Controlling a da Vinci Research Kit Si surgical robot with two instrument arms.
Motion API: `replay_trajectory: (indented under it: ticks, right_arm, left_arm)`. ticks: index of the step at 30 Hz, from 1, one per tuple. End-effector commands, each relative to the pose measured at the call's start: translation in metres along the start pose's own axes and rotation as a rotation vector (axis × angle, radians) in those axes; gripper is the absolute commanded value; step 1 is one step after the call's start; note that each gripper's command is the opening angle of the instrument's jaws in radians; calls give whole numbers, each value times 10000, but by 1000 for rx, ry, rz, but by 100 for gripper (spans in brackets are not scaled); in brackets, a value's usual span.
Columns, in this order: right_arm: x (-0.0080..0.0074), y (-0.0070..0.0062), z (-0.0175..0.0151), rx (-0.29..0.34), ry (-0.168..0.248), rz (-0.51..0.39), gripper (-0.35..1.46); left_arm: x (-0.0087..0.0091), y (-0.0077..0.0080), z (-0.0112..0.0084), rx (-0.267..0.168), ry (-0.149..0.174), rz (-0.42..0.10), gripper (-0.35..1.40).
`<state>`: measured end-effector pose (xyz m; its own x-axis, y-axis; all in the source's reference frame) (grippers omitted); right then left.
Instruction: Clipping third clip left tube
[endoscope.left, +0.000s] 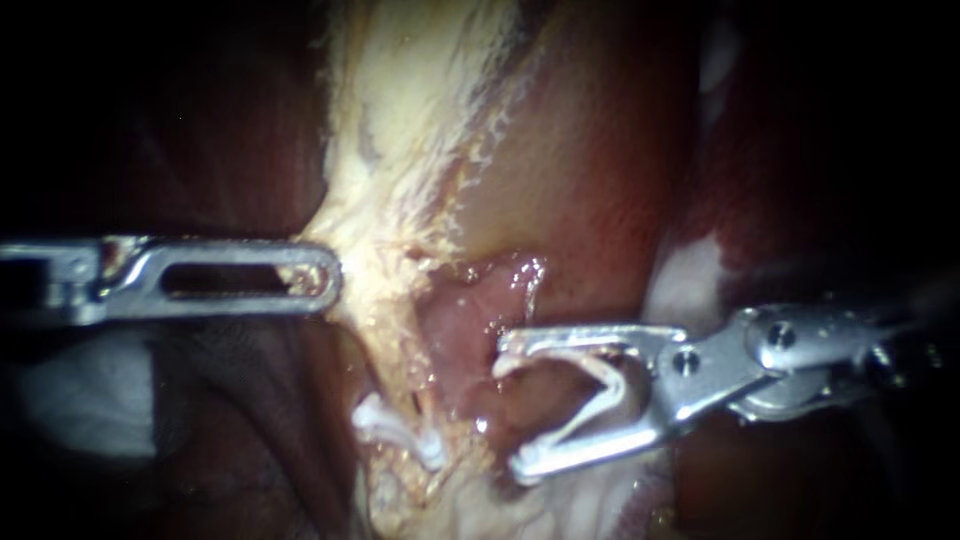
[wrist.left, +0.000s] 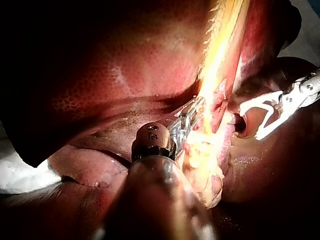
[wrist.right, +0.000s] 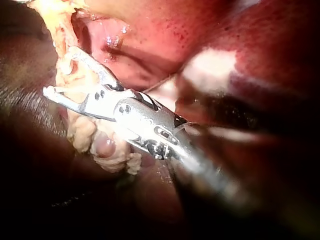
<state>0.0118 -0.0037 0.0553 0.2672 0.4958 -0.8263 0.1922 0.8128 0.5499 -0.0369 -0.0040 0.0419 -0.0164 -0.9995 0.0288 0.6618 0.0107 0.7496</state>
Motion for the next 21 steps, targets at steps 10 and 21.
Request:
replay_trajectory:
  ticks: [10, 21]
  right_arm:
    - [-29, 21, 46, 17, -8, 33, 59]
    - [-35, 32, 68, 19, -6, 39, 60]
  left_arm:
    - [3, -4, -3, 0, -4, -2, -35]
    - [4, -6, -3, -1, -5, -3, -35]
